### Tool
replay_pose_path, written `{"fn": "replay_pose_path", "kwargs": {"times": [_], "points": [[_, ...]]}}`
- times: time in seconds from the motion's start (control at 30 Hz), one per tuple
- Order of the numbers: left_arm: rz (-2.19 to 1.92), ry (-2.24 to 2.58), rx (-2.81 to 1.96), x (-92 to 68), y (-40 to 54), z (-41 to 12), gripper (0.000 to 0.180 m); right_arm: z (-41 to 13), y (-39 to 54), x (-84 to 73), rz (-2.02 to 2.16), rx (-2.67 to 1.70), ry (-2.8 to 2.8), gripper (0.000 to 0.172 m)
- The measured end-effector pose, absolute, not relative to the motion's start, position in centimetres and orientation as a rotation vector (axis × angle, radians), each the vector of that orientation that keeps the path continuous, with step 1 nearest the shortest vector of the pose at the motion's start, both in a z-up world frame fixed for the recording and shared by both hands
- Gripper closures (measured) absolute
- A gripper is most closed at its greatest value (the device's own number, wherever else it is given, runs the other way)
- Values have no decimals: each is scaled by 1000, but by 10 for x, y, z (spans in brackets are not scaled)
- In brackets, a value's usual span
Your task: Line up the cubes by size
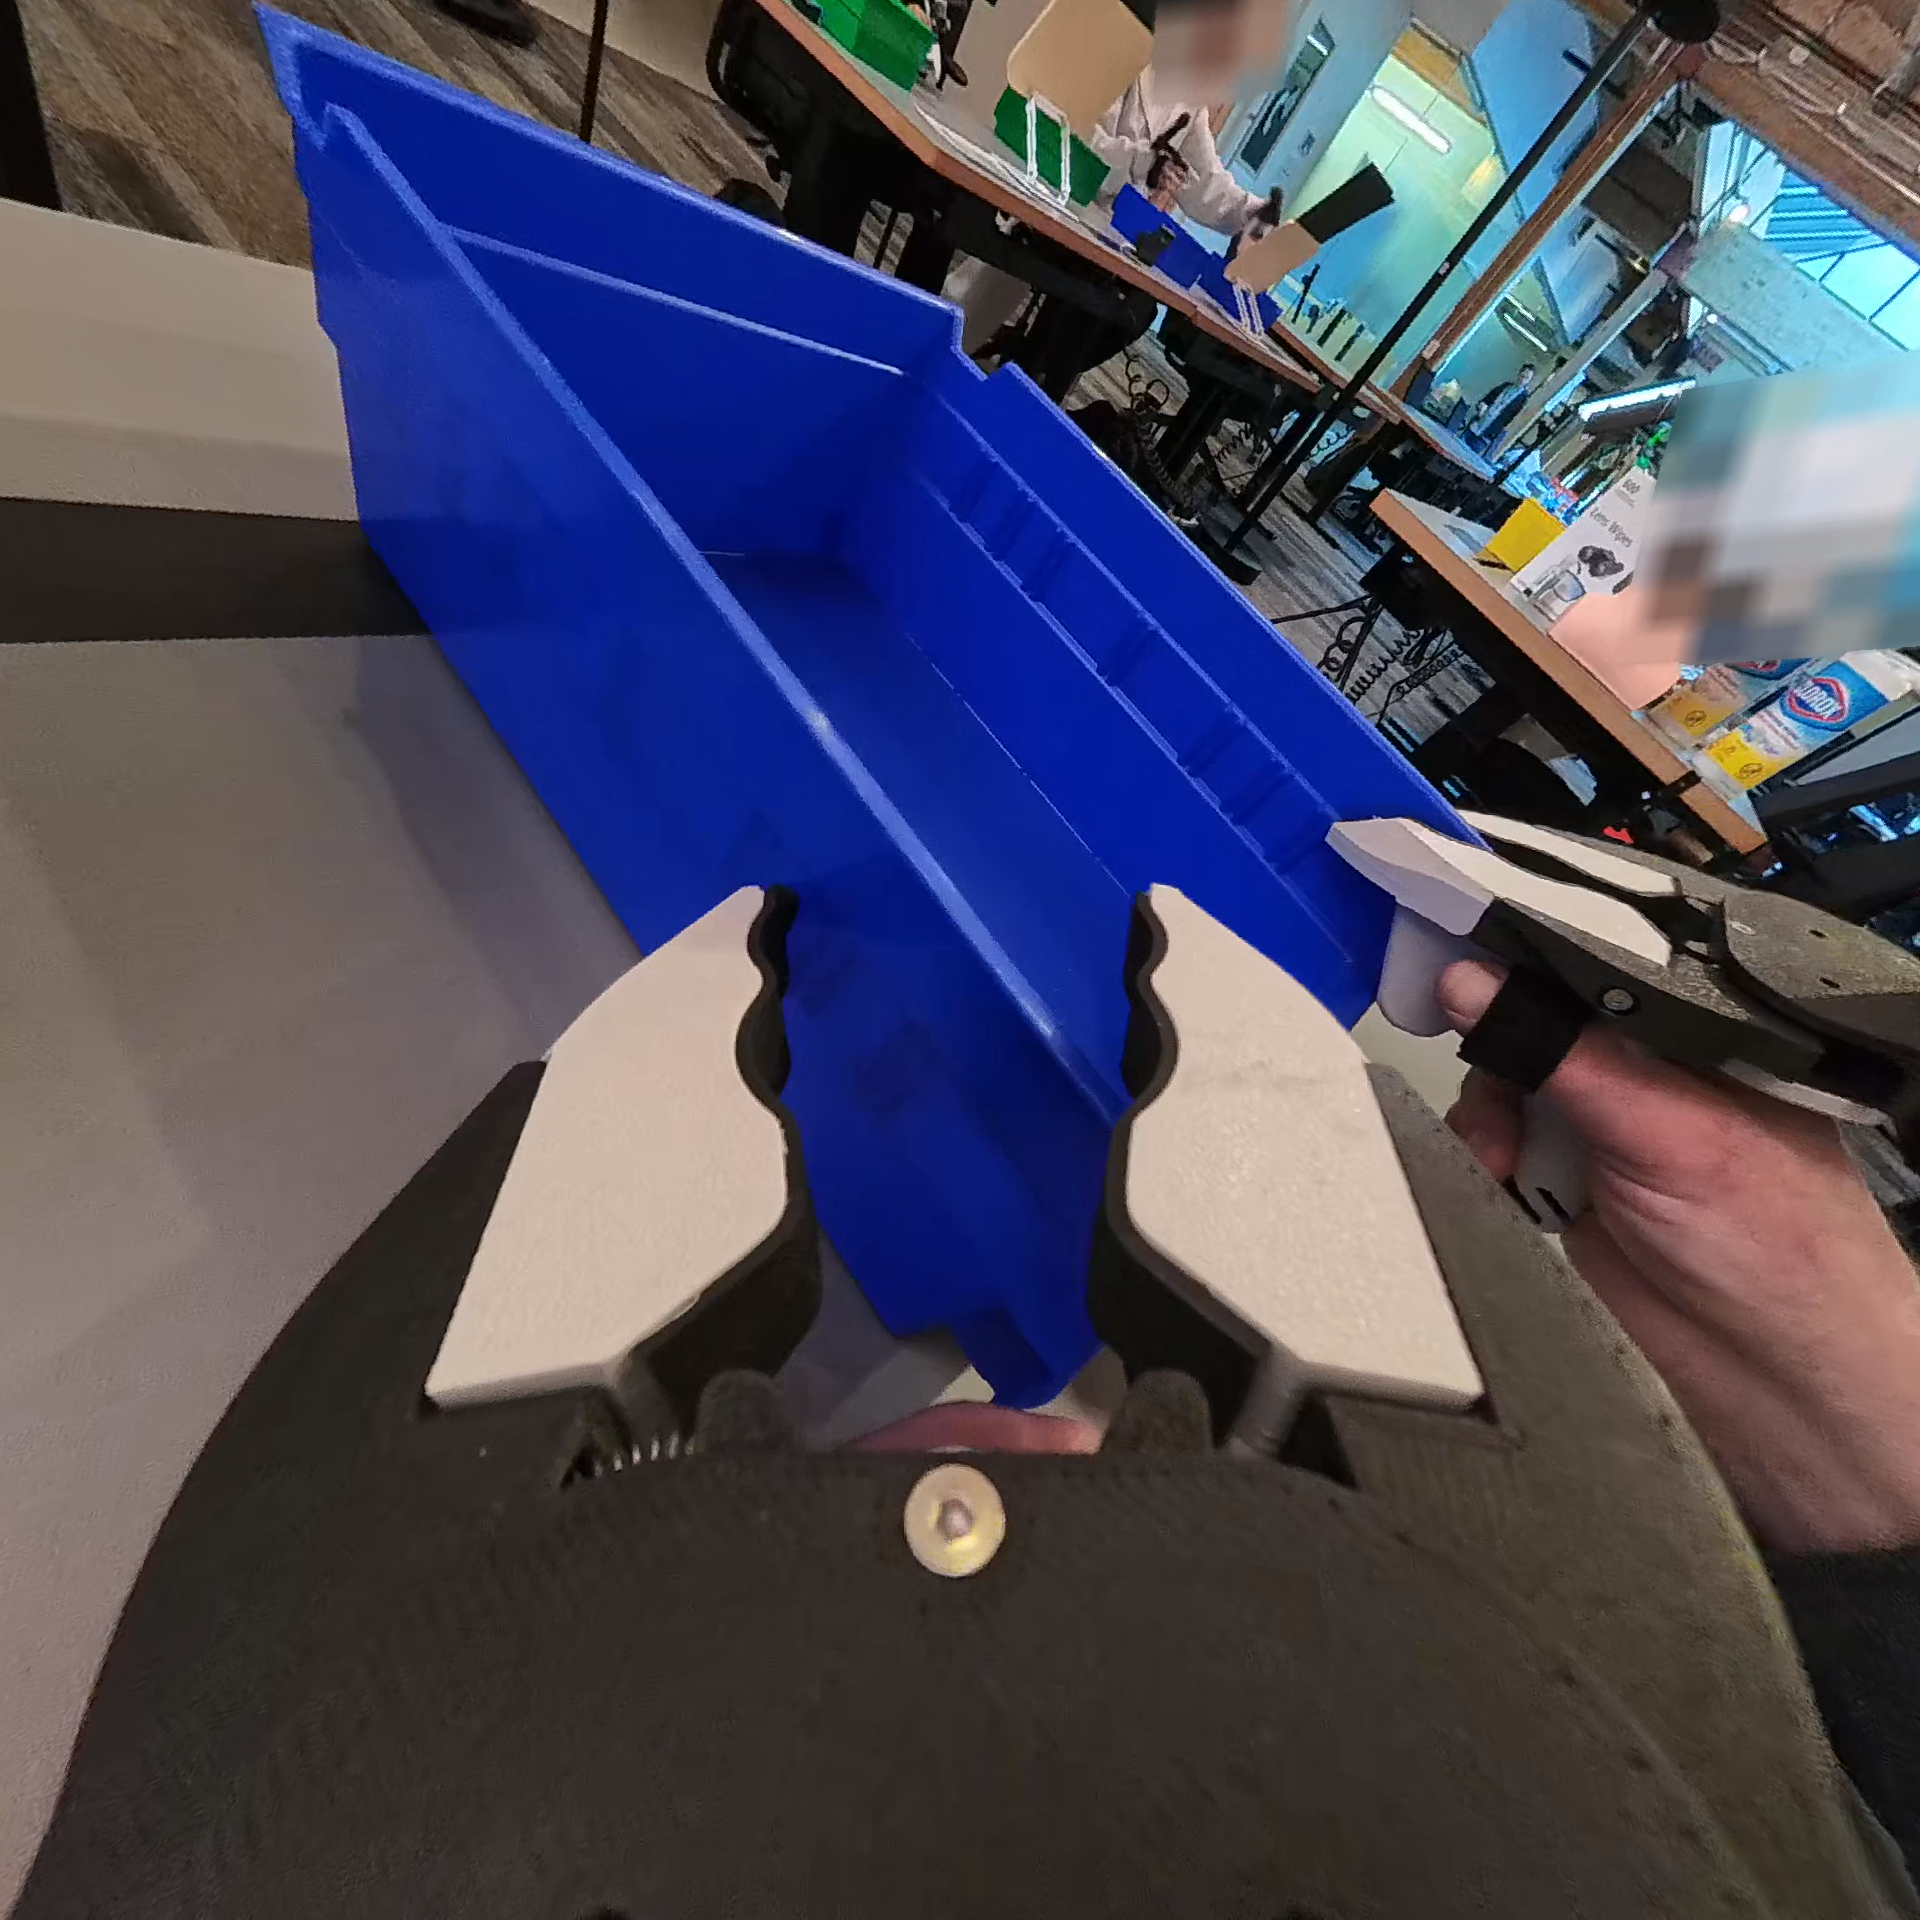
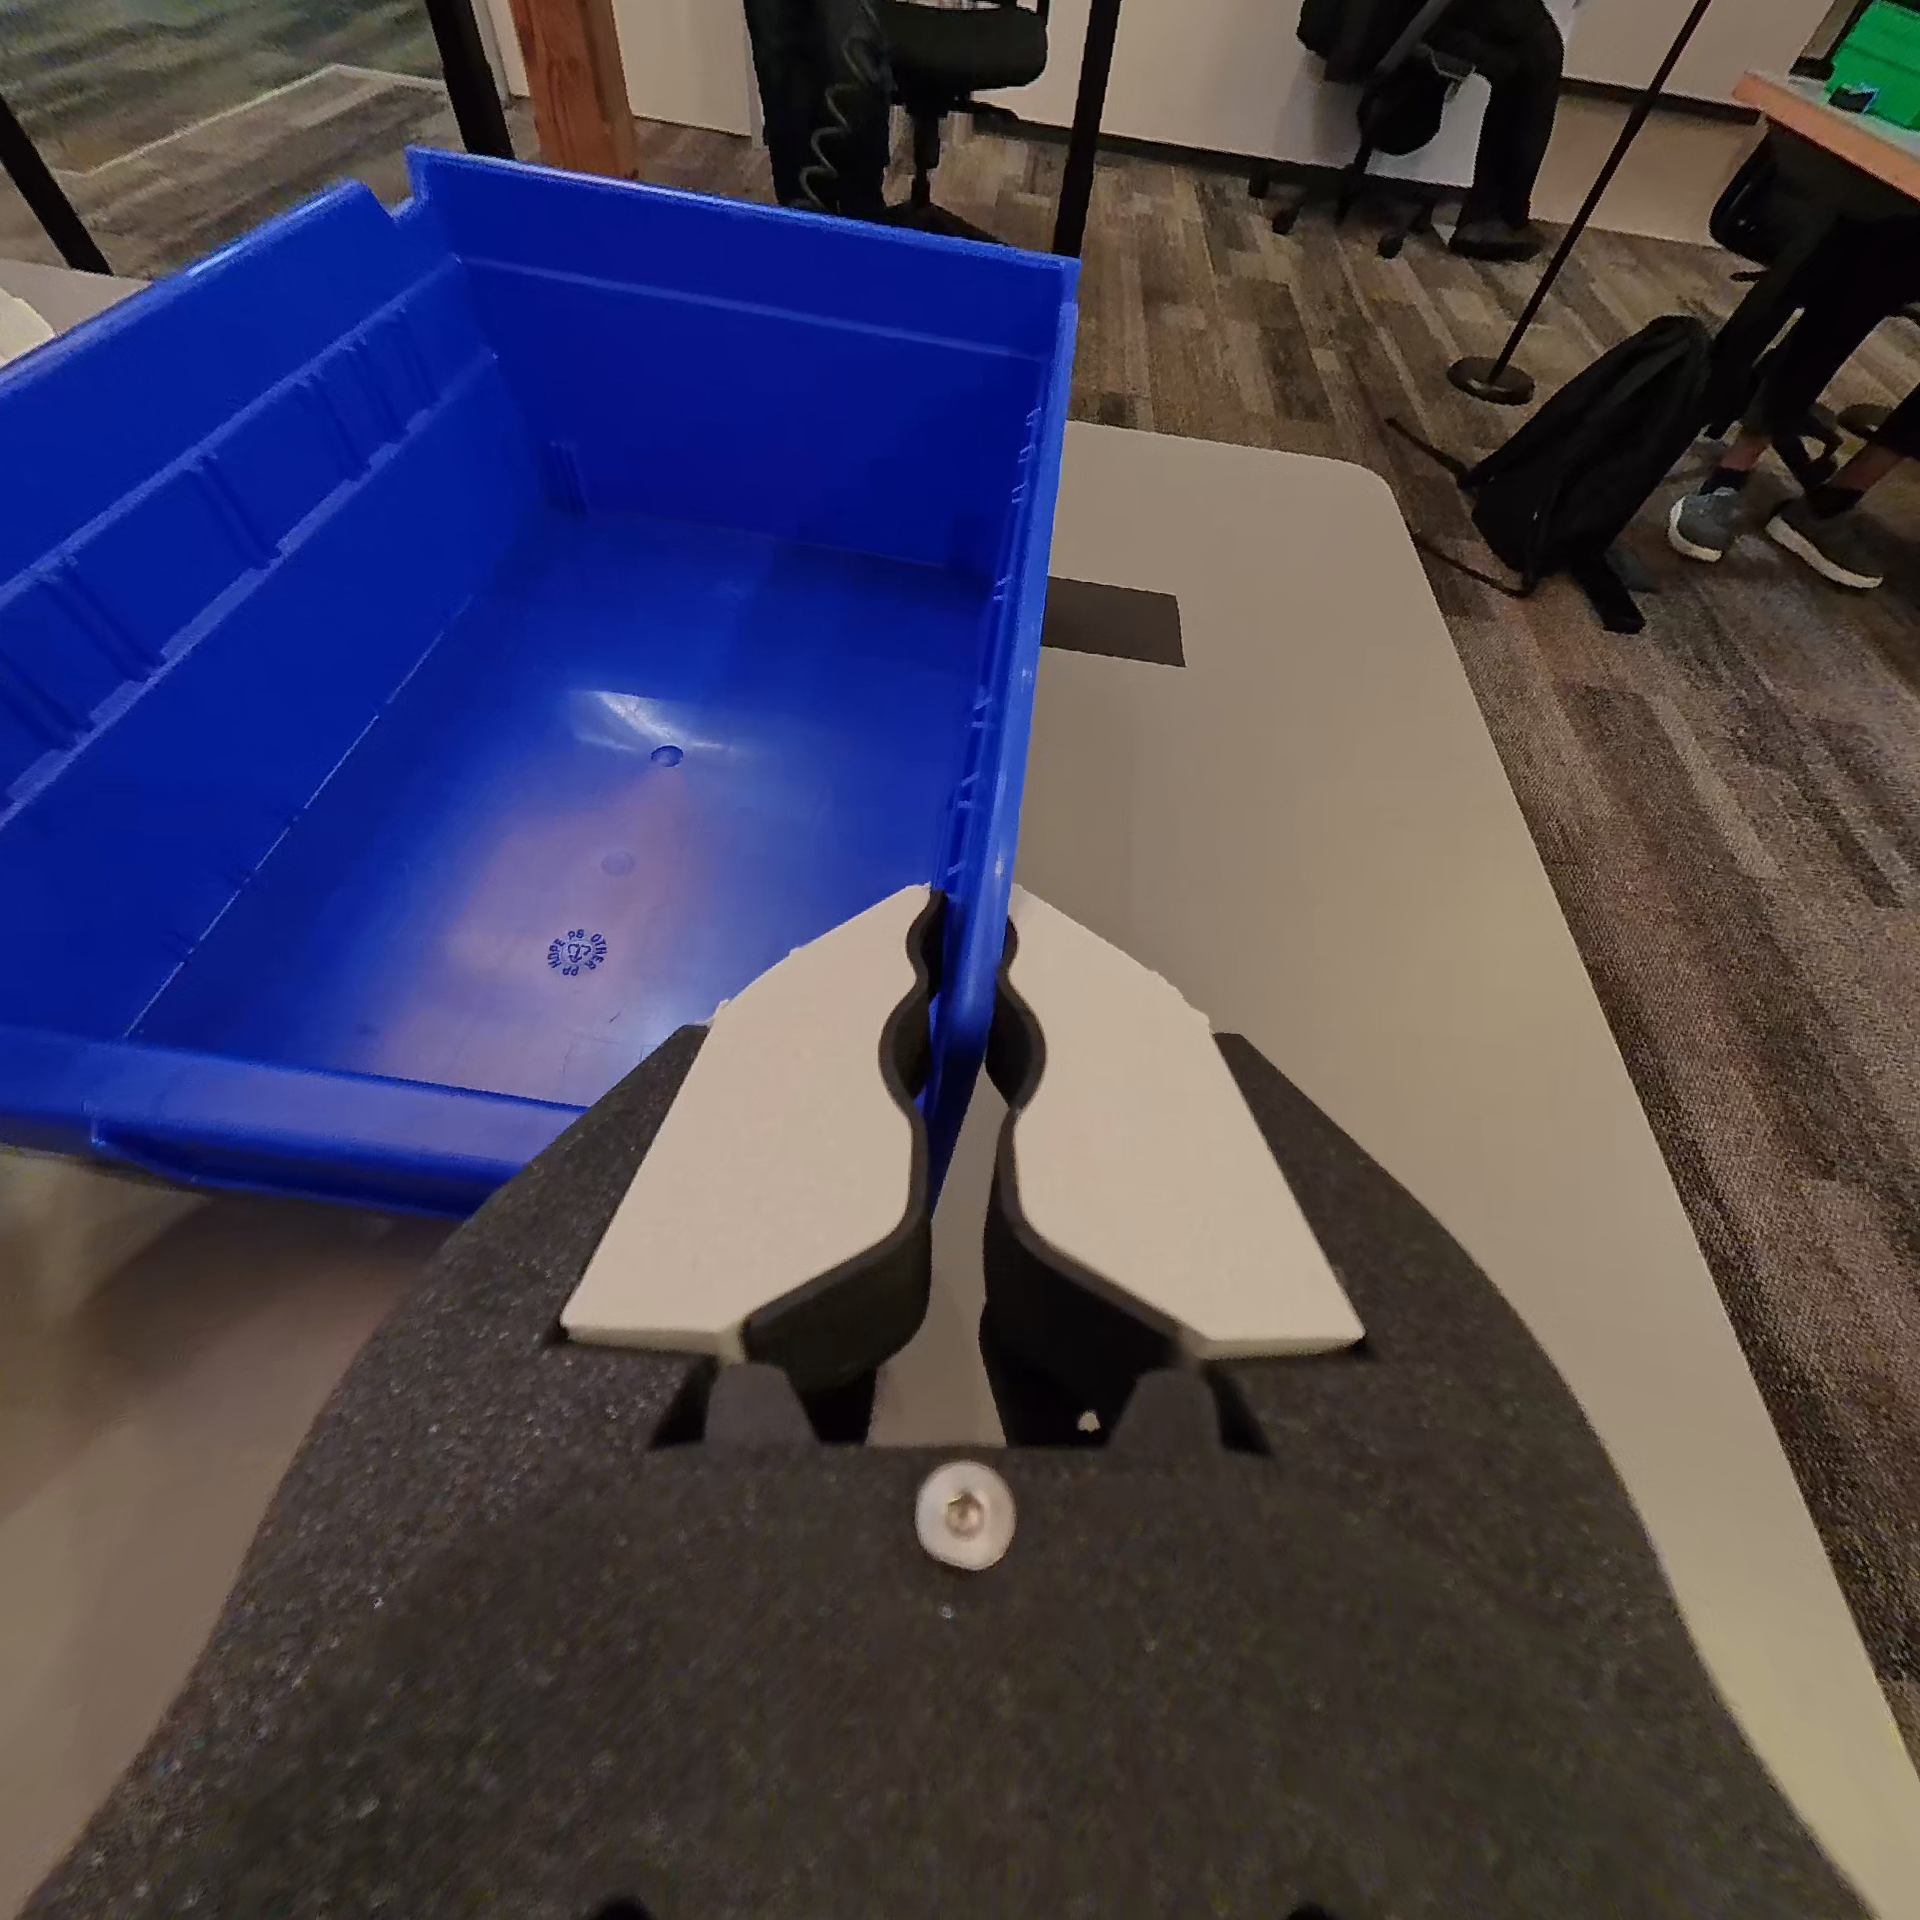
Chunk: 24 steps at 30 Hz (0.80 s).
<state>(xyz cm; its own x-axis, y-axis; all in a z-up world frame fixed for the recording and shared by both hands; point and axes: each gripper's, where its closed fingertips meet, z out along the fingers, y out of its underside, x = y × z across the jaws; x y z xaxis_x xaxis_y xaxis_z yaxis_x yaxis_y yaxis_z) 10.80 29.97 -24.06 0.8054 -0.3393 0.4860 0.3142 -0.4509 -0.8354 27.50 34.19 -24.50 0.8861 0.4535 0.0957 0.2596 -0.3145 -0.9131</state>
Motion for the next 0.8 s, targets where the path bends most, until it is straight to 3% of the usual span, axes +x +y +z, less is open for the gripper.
{"fn": "replay_pose_path", "kwargs": {"times": [0.13, 0.2, 0.27, 0.5, 0.8], "points": [[-774, 38, -1894, 106, 299, -240, 115, -244, 342, 276, 201, -1902, -519, 165], [-773, 37, -1887, 101, 295, -236, 104, -245, 342, 278, 164, -1892, -504, 143], [-719, 50, -1850, 89, 288, -226, 91, -242, 337, 283, 129, -1882, -482, 134], [-575, 270, -1753, 47, 222, -200, 91, -195, 273, 263, 54, -1715, -637, 134], [-209, 328, -1772, -78, 175, -213, 100, -204, 153, 47, 380, -1497, -1104, 136]]}}
